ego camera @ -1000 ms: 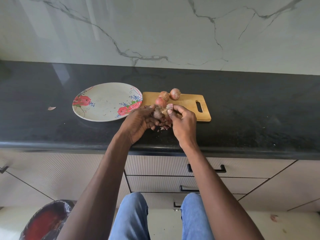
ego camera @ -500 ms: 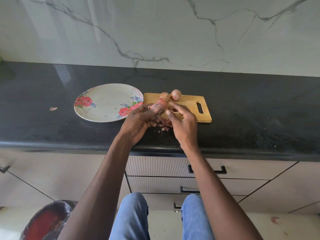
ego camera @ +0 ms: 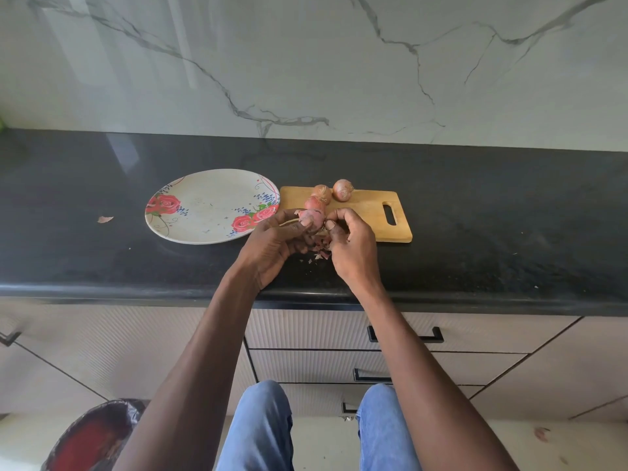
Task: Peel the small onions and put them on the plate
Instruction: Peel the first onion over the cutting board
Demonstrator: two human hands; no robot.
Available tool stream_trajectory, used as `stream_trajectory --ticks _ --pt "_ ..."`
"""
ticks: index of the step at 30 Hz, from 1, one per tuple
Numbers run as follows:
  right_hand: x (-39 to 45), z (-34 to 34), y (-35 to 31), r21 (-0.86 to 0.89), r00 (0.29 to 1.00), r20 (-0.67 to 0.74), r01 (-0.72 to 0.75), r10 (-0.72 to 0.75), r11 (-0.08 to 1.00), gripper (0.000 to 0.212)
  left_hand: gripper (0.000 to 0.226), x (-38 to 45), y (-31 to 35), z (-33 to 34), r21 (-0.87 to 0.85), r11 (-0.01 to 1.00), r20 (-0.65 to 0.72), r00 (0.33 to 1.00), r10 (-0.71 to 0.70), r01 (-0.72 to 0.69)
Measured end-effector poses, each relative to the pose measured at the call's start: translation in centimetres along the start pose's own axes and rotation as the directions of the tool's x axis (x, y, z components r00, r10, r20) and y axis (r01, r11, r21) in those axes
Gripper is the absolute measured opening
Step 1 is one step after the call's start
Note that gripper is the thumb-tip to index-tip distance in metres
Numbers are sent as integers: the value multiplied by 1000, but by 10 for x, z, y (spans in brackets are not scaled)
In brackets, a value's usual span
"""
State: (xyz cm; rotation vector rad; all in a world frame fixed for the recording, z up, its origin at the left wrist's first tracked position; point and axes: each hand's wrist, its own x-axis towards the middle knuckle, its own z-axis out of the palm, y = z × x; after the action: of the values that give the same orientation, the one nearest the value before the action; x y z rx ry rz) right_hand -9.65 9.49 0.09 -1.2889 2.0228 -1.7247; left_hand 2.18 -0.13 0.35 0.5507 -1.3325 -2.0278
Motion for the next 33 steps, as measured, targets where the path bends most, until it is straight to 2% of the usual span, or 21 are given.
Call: stream_trajectory --ticks 4,10,16,21,24,26,30,33 --pt "2 1 3 66 997 42 -74 71 995 14 9 -1 1 2 16 1000 -9 1000 -26 26" --pt "6 3 5 185 993 25 -116 114 976 10 14 2 3 6 -34 999 -15 999 -36 36" --pt "7 4 6 132 997 -37 -65 70 989 9 16 4 -1 10 -85 996 -73 997 -15 8" --pt "4 4 3 73 1000 -3 17 -17 997 12 13 3 -4 6 -101 992 -130 990 59 -72" --pt "5 4 5 43 999 -23 45 -44 998 18 31 -2 -5 3 -98 985 -157 979 129 -145" --pt "4 3 8 117 997 -72 23 -15 993 25 33 -5 -4 3 -116 983 -125 984 127 -142" --pt "4 0 6 288 998 -60 23 -6 957 20 33 -5 -5 4 -58 987 -10 989 150 -151" --pt "4 -2 7 290 999 -25 29 -23 957 22 39 -5 -5 3 -71 990 13 992 123 -122"
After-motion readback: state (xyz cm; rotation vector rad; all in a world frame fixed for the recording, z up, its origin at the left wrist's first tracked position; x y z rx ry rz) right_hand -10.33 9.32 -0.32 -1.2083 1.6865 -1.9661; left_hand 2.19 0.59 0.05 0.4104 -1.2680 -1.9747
